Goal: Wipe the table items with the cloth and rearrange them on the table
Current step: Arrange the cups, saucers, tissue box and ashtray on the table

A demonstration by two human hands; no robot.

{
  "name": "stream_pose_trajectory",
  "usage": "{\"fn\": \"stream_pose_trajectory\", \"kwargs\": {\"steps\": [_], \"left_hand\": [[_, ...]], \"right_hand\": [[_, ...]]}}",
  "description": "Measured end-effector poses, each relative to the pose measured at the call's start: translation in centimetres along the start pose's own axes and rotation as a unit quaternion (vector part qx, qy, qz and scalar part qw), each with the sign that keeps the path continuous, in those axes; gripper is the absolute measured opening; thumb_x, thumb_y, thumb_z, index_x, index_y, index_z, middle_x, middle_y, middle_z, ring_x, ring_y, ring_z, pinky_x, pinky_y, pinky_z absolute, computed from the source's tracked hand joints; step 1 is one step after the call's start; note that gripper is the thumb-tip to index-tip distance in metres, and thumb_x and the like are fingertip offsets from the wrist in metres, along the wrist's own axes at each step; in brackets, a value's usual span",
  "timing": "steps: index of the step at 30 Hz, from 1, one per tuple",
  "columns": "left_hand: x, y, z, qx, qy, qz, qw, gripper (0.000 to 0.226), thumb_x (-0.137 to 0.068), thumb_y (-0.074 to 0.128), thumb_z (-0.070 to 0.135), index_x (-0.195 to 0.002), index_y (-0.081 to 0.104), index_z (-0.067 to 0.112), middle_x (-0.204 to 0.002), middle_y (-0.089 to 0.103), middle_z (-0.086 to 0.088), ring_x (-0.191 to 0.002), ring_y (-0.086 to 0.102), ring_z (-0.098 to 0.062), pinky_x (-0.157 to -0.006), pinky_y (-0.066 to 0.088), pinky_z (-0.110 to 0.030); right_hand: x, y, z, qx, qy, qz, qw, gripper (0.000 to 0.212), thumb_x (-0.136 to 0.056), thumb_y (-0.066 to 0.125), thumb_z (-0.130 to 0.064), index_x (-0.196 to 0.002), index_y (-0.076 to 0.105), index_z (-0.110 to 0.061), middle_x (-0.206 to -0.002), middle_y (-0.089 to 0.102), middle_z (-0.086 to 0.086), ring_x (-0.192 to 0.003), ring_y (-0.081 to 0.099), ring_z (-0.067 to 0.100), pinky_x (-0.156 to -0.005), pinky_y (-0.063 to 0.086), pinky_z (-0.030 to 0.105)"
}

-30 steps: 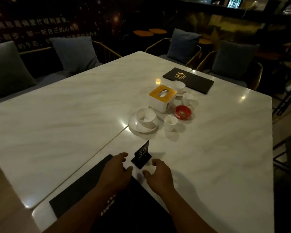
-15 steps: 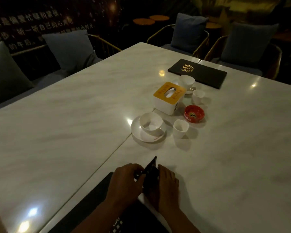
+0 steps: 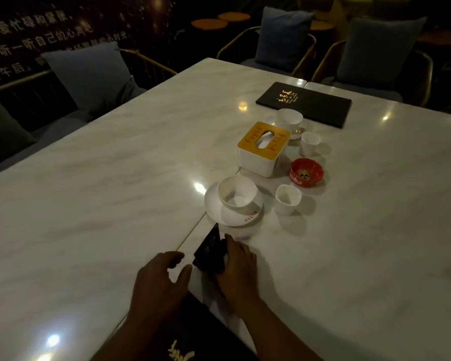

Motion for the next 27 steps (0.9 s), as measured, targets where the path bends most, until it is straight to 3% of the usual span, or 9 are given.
{"fn": "stream_pose_trajectory", "kwargs": {"steps": [2,5,10,20,24,27], "left_hand": [[0.1,-0.2,-1.8,-0.051,-0.007,-0.031,0.998,0.042,-0.079,0.080,0.029,-0.119,0.067,0.019,-0.110,0.068,0.005,-0.101,0.065,-0.016,-0.087,0.053,-0.031],[0.4,-0.1,-3.3,-0.078,-0.034,-0.081,0.993,0.044,-0.081,0.076,0.036,-0.122,0.064,0.025,-0.120,0.062,0.007,-0.109,0.060,-0.015,-0.087,0.049,-0.028],[1.2,0.9,-3.9,-0.119,-0.038,-0.153,0.980,0.053,-0.081,0.073,0.044,-0.129,0.058,0.027,-0.127,0.053,0.009,-0.119,0.050,-0.013,-0.090,0.045,-0.023],[2.0,1.4,-5.0,-0.118,-0.036,-0.135,0.983,0.053,-0.079,0.075,0.040,-0.128,0.059,0.026,-0.124,0.052,0.010,-0.116,0.050,-0.011,-0.082,0.039,-0.019],[2.4,1.3,-5.0,-0.113,-0.040,-0.129,0.984,0.054,-0.078,0.075,0.039,-0.128,0.059,0.028,-0.122,0.052,0.011,-0.116,0.051,-0.011,-0.082,0.037,-0.017],[2.9,1.3,-5.1,-0.113,-0.039,-0.132,0.984,0.052,-0.079,0.074,0.037,-0.128,0.059,0.027,-0.122,0.053,0.009,-0.117,0.051,-0.012,-0.082,0.037,-0.017]], "right_hand": [[-0.5,0.8,0.0,-0.010,0.013,-0.025,1.000,0.092,-0.076,0.079,-0.038,-0.153,0.030,-0.025,-0.145,0.047,0.000,-0.133,0.040,0.026,-0.111,0.035,0.040],[-0.2,1.7,0.7,-0.045,0.024,-0.025,0.998,0.104,-0.069,0.080,-0.056,-0.153,0.025,-0.027,-0.151,0.041,-0.005,-0.139,0.035,0.020,-0.114,0.035,0.042],[0.4,2.1,1.2,-0.068,0.024,-0.004,0.997,0.100,-0.063,0.082,-0.059,-0.146,0.036,-0.028,-0.145,0.046,-0.010,-0.137,0.040,0.012,-0.112,0.039,0.042],[0.2,2.1,1.0,-0.058,0.009,0.007,0.998,0.086,-0.065,0.081,-0.053,-0.138,0.044,-0.031,-0.139,0.050,-0.010,-0.132,0.042,0.014,-0.111,0.039,0.037],[0.1,2.2,1.1,-0.052,0.010,0.006,0.999,0.090,-0.065,0.081,-0.055,-0.141,0.042,-0.028,-0.139,0.050,-0.009,-0.131,0.044,0.014,-0.110,0.042,0.040],[0.3,2.2,1.1,-0.043,0.006,-0.011,0.999,0.100,-0.066,0.082,-0.053,-0.148,0.034,-0.023,-0.147,0.043,-0.006,-0.136,0.037,0.015,-0.114,0.033,0.035]]}}
Point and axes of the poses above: each hand's wrist, its own x-axis away from the middle knuckle, its own y-axis out of the palm, z = x × y, the point moved 5 cm from there along -x, towards the middle knuckle
